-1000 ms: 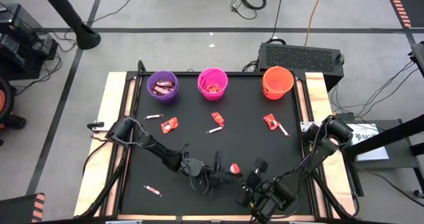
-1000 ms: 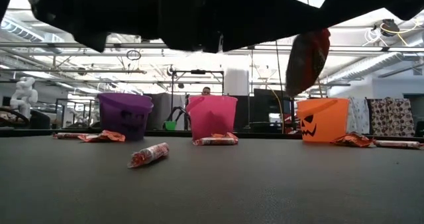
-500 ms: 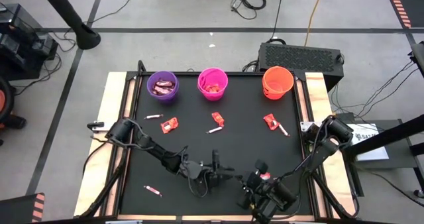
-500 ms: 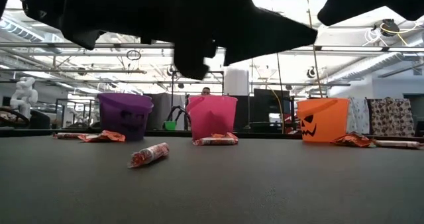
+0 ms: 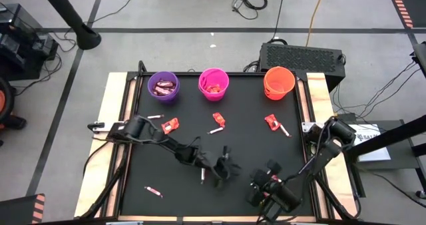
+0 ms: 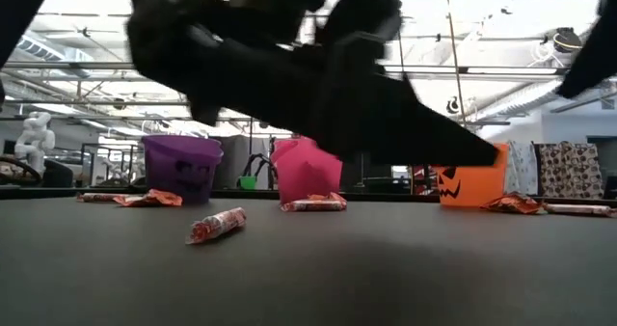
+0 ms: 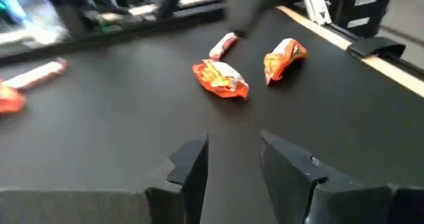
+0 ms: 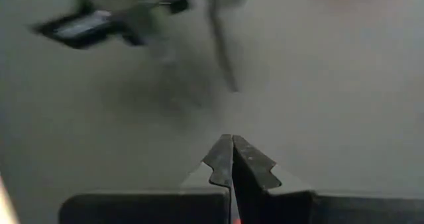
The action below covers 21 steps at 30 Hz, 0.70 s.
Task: Sort candy by brand, put in halloween buckets
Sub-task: Put the red chocolate bar into the pink bucket
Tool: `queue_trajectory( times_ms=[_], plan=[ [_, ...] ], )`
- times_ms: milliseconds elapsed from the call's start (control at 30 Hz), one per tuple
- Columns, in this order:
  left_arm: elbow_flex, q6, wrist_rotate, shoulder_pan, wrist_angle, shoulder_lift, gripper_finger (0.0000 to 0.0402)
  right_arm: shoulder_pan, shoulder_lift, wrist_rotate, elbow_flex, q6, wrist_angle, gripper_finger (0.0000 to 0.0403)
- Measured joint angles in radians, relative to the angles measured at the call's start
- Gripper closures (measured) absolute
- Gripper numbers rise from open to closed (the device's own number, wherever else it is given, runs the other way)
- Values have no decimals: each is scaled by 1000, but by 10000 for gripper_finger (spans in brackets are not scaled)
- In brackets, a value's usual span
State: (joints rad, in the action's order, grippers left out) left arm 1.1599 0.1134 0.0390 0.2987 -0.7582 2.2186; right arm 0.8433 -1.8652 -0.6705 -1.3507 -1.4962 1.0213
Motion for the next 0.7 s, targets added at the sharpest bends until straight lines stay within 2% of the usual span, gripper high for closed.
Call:
queue_trajectory(
  times_ms=[100,200,433,533,700],
  plan=[
    [117,-21,-64,-17,52,74,263,41,0,19,0,-133,139,403],
    [241,-23,-87,-19,117,148,263,90,0,19,0,-263,238,403],
    [485,19,-88,-17,289,255,263,202,0,7,0,-416,271,403],
    [520,23,-83,-17,300,266,263,236,0,-23,0,-455,265,403],
    [525,8,-13,-17,299,265,263,267,-2,-41,0,-482,265,403]
  ],
)
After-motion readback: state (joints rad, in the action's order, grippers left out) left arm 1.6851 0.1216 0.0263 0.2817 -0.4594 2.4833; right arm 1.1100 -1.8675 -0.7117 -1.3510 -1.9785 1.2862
